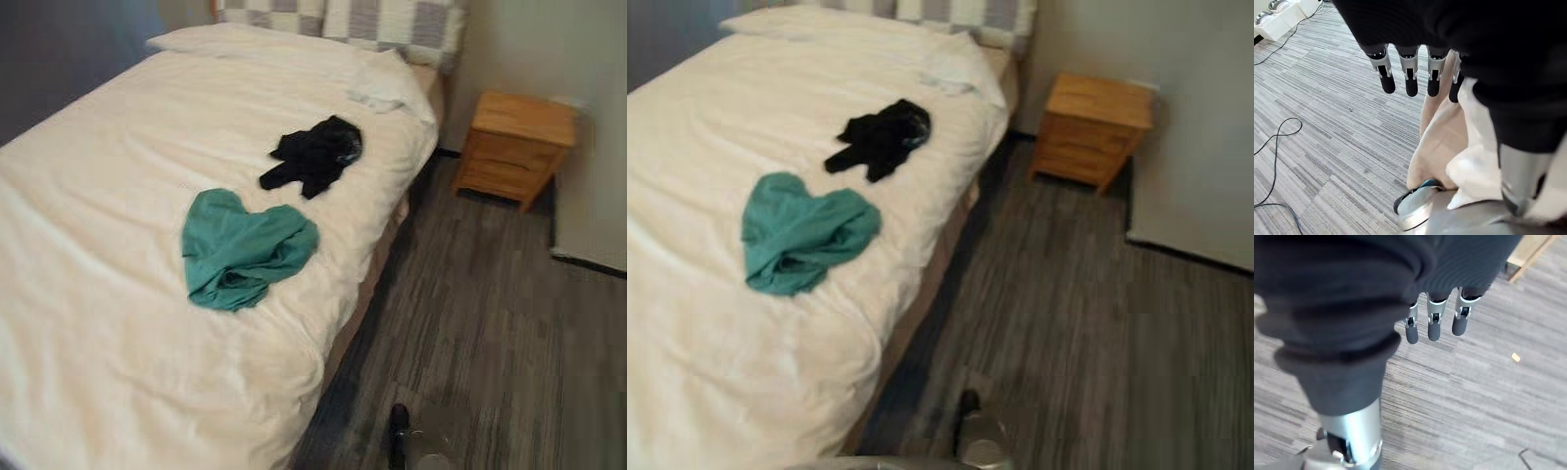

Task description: Tidy up the quilt and then pick up the clothes from the bed and put them into the laundry hamper.

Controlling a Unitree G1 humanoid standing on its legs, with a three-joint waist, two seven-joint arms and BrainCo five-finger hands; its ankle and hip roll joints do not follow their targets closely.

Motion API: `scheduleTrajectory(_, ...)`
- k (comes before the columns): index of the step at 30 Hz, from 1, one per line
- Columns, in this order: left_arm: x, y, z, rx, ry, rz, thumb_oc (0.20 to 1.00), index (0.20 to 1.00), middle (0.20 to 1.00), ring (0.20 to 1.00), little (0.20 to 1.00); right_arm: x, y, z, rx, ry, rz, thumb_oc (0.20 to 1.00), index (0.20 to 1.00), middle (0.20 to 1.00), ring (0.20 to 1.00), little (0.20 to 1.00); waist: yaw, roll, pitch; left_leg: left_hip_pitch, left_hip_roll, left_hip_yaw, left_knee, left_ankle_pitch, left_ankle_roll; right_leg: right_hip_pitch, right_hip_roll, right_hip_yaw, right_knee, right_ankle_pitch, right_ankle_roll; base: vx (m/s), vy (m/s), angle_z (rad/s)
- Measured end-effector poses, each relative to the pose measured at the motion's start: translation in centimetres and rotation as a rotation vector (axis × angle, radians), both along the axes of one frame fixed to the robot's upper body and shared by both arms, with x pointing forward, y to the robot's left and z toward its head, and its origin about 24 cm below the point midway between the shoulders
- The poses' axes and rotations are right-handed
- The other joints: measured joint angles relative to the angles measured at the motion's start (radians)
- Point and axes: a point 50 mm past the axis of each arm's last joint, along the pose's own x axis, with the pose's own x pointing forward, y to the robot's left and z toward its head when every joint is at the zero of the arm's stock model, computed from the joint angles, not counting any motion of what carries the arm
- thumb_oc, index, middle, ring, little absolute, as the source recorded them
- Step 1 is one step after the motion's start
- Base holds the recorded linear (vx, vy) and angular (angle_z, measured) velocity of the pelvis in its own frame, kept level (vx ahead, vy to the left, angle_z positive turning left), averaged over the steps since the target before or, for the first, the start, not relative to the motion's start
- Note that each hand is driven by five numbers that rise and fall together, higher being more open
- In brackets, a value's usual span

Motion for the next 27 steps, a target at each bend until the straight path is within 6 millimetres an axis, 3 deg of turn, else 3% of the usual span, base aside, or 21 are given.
scheduleTrajectory(1, -0.7, 0.9, 0.2, 0.022, 0.014, 0.003, 1.000, 1.000, 1.000, 1.000, 1.000, -0.8, 0.7, -0.2, 0.015, 0.017, -0.007, 1.000, 1.000, 1.000, 1.000, 1.000, -0.005, -0.055, -0.016, -0.019, -0.020, -0.016, 0.063, 0.020, 0.008, 0.011, -0.001, 0.035, -0.006, -0.043, 0.005, 0.03, -0.276, -1.32)
scheduleTrajectory(2, -1.0, 1.0, 0.3, 0.030, 0.018, 0.014, 1.000, 1.000, 1.000, 1.000, 1.000, -0.4, 0.7, -0.2, 0.015, 0.003, -0.004, 1.000, 1.000, 1.000, 1.000, 1.000, 0.004, -0.071, -0.015, -0.045, -0.013, -0.072, 0.120, 0.042, 0.014, 0.021, 0.032, 0.069, -0.048, -0.056, 0.024, 0.00, -0.177, -0.88)
scheduleTrajectory(3, -1.3, 0.8, 0.3, 0.028, 0.015, 0.021, 1.000, 1.000, 1.000, 1.000, 1.000, 0.1, 0.7, -0.2, 0.015, -0.014, 0.001, 1.000, 1.000, 1.000, 1.000, 1.000, 0.007, -0.088, -0.024, -0.067, -0.031, -0.134, 0.143, 0.036, 0.032, 0.027, 0.058, 0.117, -0.108, -0.009, 0.025, 0.08, -0.105, -1.84)
scheduleTrajectory(4, -1.0, -0.6, -0.1, -0.007, -0.008, 0.059, 1.000, 1.000, 1.000, 1.000, 1.000, 2.3, 0.0, 0.1, 0.000, -0.093, 0.042, 1.000, 1.000, 1.000, 1.000, 1.000, 0.036, -0.087, -0.025, -0.082, -0.158, -0.296, 0.113, -0.057, 0.022, 0.040, 0.107, 0.239, -0.272, 0.097, -0.013, 0.07, -0.063, -1.86)
scheduleTrajectory(5, -0.6, -0.6, -0.1, -0.005, -0.018, 0.070, 1.000, 1.000, 1.000, 1.000, 1.000, 3.0, -0.2, 0.3, -0.003, -0.116, 0.060, 1.000, 1.000, 1.000, 1.000, 1.000, 0.034, -0.086, -0.023, -0.104, -0.234, -0.365, 0.083, -0.105, 0.027, 0.053, 0.123, 0.277, -0.344, 0.169, -0.010, 0.05, -0.013, -1.84)
scheduleTrajectory(6, -0.2, -0.6, -0.1, -0.008, -0.029, 0.072, 1.000, 1.000, 1.000, 1.000, 1.000, 3.4, -0.5, 0.4, -0.011, -0.126, 0.074, 1.000, 1.000, 1.000, 1.000, 1.000, 0.031, -0.089, -0.017, -0.122, -0.302, -0.442, 0.049, -0.134, 0.054, 0.059, 0.125, 0.311, -0.390, 0.210, -0.003, 0.00, 0.062, -1.26)
scheduleTrajectory(7, -0.1, -0.6, -0.1, -0.021, -0.034, 0.074, 1.000, 1.000, 1.000, 1.000, 1.000, 4.2, -0.7, 0.5, -0.015, -0.153, 0.091, 1.000, 1.000, 1.000, 1.000, 1.000, 0.040, -0.088, 0.004, -0.148, -0.403, -0.530, -0.024, -0.157, 0.091, 0.079, 0.134, 0.381, -0.462, 0.245, 0.018, -0.04, 0.097, -1.24)
scheduleTrajectory(9, 0.1, -0.7, -0.2, -0.052, -0.046, 0.089, 1.000, 1.000, 1.000, 1.000, 1.000, 5.1, -0.4, 0.6, -0.009, -0.175, 0.109, 1.000, 1.000, 1.000, 1.000, 1.000, 0.061, -0.093, 0.043, -0.159, -0.520, -0.637, -0.198, -0.168, 0.128, 0.082, 0.141, 0.472, -0.496, 0.265, 0.044, -0.10, 0.121, -1.43)
scheduleTrajectory(10, 0.2, -0.8, -0.2, -0.060, -0.051, 0.096, 1.000, 1.000, 1.000, 1.000, 1.000, 5.3, -0.3, 0.6, -0.006, -0.179, 0.107, 1.000, 1.000, 1.000, 1.000, 1.000, 0.061, -0.088, 0.051, -0.179, -0.543, -0.649, -0.241, -0.160, 0.138, 0.072, 0.145, 0.468, -0.496, 0.245, 0.072, -0.10, 0.107, -1.18)
scheduleTrajectory(11, 0.5, -1.9, -0.4, -0.091, -0.056, 0.090, 1.000, 1.000, 1.000, 1.000, 1.000, 5.3, -0.7, 0.7, -0.017, -0.175, 0.109, 1.000, 1.000, 1.000, 1.000, 1.000, 0.063, -0.027, 0.055, -0.228, -0.487, -0.661, -0.257, -0.122, 0.194, 0.064, 0.190, 0.437, -0.482, 0.161, 0.173, -0.06, 0.101, -0.91)
scheduleTrajectory(12, 1.4, -3.0, -0.6, -0.118, -0.080, 0.088, 1.000, 1.000, 1.000, 1.000, 1.000, 5.9, -0.7, 0.8, -0.024, -0.177, 0.111, 1.000, 1.000, 1.000, 1.000, 1.000, 0.086, 0.043, 0.069, -0.248, -0.412, -0.601, -0.248, -0.033, 0.245, 0.016, 0.236, 0.381, -0.331, 0.137, 0.118, -0.03, 0.138, -0.90)
scheduleTrajectory(13, 2.1, -3.3, -0.6, -0.131, -0.109, 0.072, 1.000, 1.000, 1.000, 1.000, 1.000, 5.1, -0.1, 0.5, -0.011, -0.148, 0.104, 1.000, 1.000, 1.000, 1.000, 1.000, 0.084, 0.060, 0.056, -0.235, -0.378, -0.559, -0.303, -0.026, 0.253, -0.028, 0.197, 0.329, -0.106, 0.078, 0.074, 0.01, 0.115, -0.62)
scheduleTrajectory(14, 2.2, -3.0, -0.6, -0.124, -0.113, 0.064, 1.000, 1.000, 1.000, 1.000, 1.000, 4.7, 0.1, 0.4, -0.009, -0.136, 0.092, 1.000, 1.000, 1.000, 1.000, 1.000, 0.081, 0.052, 0.051, -0.221, -0.378, -0.544, -0.332, -0.027, 0.242, -0.018, 0.158, 0.322, -0.066, 0.045, 0.085, 0.04, 0.062, -0.43)
scheduleTrajectory(15, 2.3, -1.5, -0.4, -0.084, -0.113, 0.049, 1.000, 1.000, 1.000, 1.000, 1.000, 3.1, 0.8, 0.0, -0.001, -0.102, 0.001, 1.000, 1.000, 1.000, 1.000, 1.000, 0.082, -0.012, 0.044, -0.189, -0.406, -0.517, -0.381, -0.001, 0.169, 0.085, 0.072, 0.323, -0.221, 0.025, 0.103, 0.04, 0.000, -0.23)
scheduleTrajectory(17, 3.1, -1.4, -0.4, -0.066, -0.126, 0.061, 1.000, 1.000, 1.000, 1.000, 1.000, 2.2, 0.9, -0.1, -0.004, -0.081, -0.035, 1.000, 1.000, 1.000, 1.000, 1.000, 0.079, -0.018, 0.030, -0.179, -0.364, -0.514, -0.386, 0.002, 0.151, 0.162, 0.101, 0.311, -0.374, 0.054, 0.137, 0.05, -0.040, -0.24)
scheduleTrajectory(19, 3.5, -0.9, -0.3, -0.047, -0.139, 0.073, 1.000, 1.000, 1.000, 1.000, 1.000, 0.9, 0.9, -0.2, -0.003, -0.048, -0.020, 1.000, 1.000, 1.000, 1.000, 1.000, 0.081, -0.028, 0.011, -0.180, -0.341, -0.515, -0.396, 0.032, 0.117, 0.181, 0.117, 0.283, -0.420, 0.086, 0.124, 0.03, -0.057, 0.00)
scheduleTrajectory(22, 3.9, -0.5, -0.2, -0.035, -0.162, 0.064, 1.000, 1.000, 1.000, 1.000, 1.000, 0.2, 0.8, -0.2, -0.004, -0.053, -0.026, 1.000, 1.000, 1.000, 1.000, 1.000, 0.083, -0.048, -0.009, -0.183, -0.338, -0.514, -0.387, 0.033, 0.115, 0.197, 0.117, 0.265, -0.451, 0.086, 0.124, 0.00, -0.036, 0.17)
scheduleTrajectory(27, 4.1, 0.3, 0.0, -0.017, -0.166, -0.008, 1.000, 1.000, 1.000, 1.000, 1.000, 1.5, 1.1, -0.2, 0.020, -0.134, -0.032, 1.000, 1.000, 1.000, 1.000, 1.000, 0.084, -0.069, -0.041, -0.197, -0.341, -0.508, -0.396, 0.035, 0.118, 0.208, 0.111, 0.267, -0.480, 0.087, 0.126, 0.03, -0.029, -0.02)
